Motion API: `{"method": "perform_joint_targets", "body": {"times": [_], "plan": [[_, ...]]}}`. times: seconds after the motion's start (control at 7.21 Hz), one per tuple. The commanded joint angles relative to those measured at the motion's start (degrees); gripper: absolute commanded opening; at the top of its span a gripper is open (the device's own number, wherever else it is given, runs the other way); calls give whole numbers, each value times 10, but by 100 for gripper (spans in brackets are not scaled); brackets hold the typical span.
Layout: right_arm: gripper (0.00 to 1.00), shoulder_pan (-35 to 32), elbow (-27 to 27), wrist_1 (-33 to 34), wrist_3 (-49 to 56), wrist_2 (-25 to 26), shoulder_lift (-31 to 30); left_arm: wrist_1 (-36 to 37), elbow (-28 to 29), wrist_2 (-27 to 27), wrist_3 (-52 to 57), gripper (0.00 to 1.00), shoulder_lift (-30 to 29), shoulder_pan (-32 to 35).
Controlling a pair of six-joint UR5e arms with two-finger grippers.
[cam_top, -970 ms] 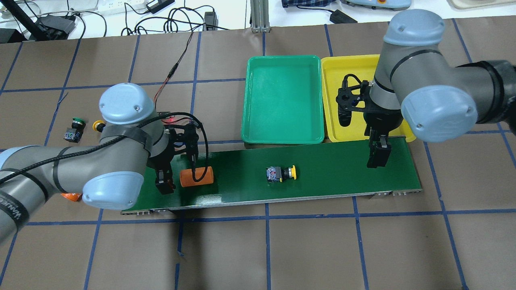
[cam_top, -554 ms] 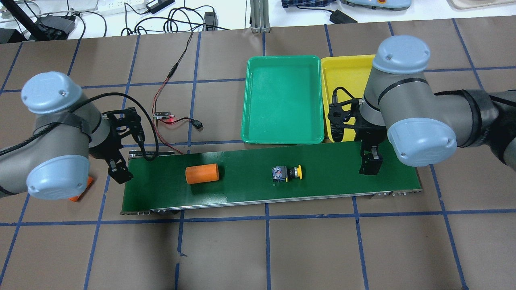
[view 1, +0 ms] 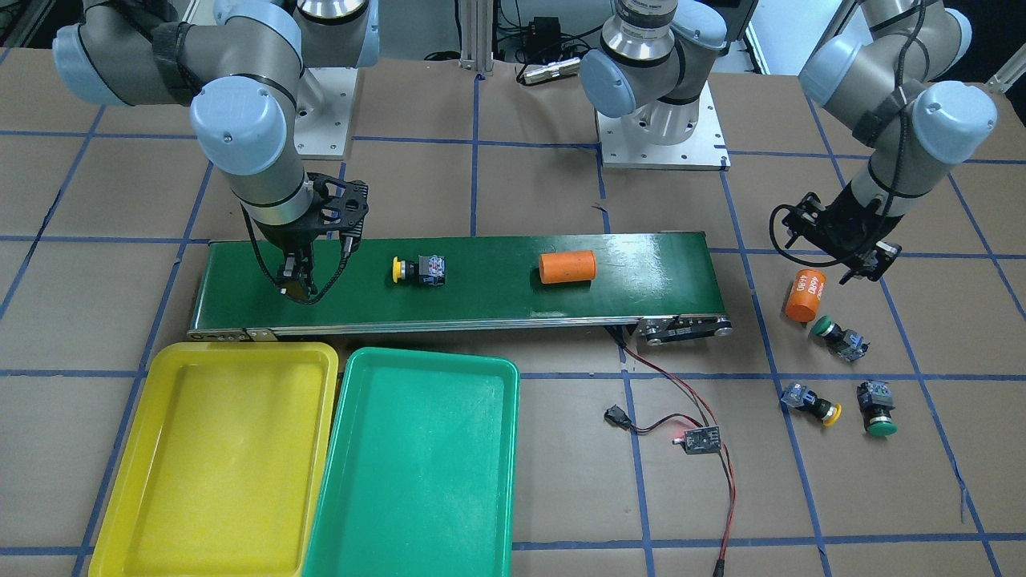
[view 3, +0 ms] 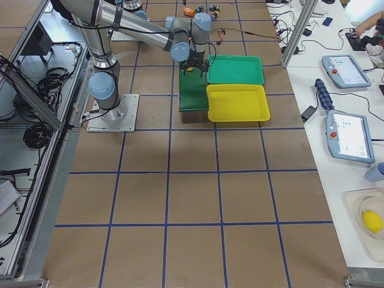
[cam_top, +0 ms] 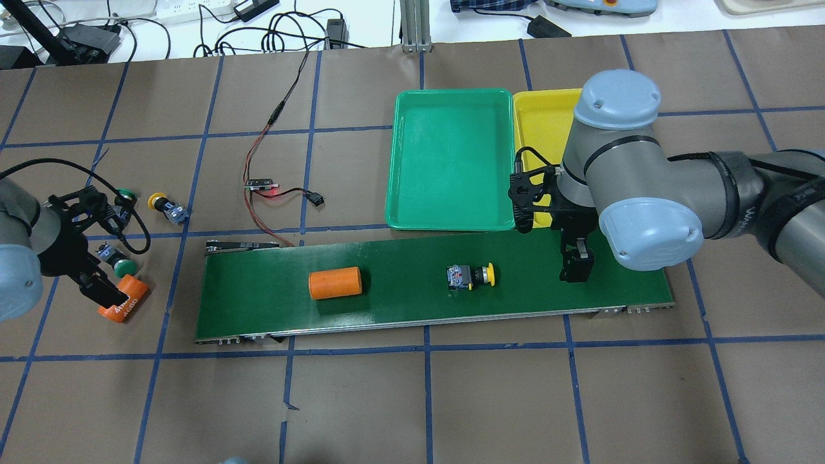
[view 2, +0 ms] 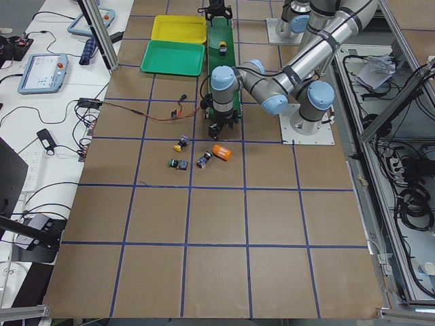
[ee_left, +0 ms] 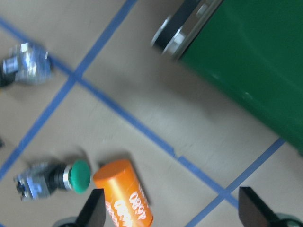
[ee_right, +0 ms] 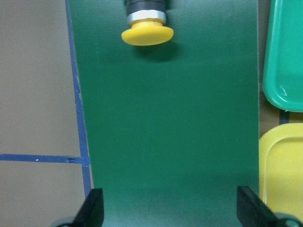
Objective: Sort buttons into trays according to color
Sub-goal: 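Grasp second orange cylinder with left gripper while right gripper grasps yellow button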
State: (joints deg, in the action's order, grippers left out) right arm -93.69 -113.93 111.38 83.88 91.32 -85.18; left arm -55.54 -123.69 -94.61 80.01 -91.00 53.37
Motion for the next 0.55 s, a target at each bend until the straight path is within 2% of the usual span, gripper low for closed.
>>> {"method": "perform_joint_targets", "body": {"times": [0.0, 0.14, 0.28, 0.42], "plan": [[100, -2, -9, 3, -17, 0, 2, 54, -35, 36, 40, 100, -36, -61], [100, -3, -31, 36, -20, -1, -4, 119, -60, 42, 38, 100, -50, -63], [100, -3, -56, 91, -21, 2, -3, 140, -74, 43, 37, 100, -65, -64], [98, -3, -56, 104, -16, 3, -1, 151, -75, 44, 37, 100, -78, -64]]}}
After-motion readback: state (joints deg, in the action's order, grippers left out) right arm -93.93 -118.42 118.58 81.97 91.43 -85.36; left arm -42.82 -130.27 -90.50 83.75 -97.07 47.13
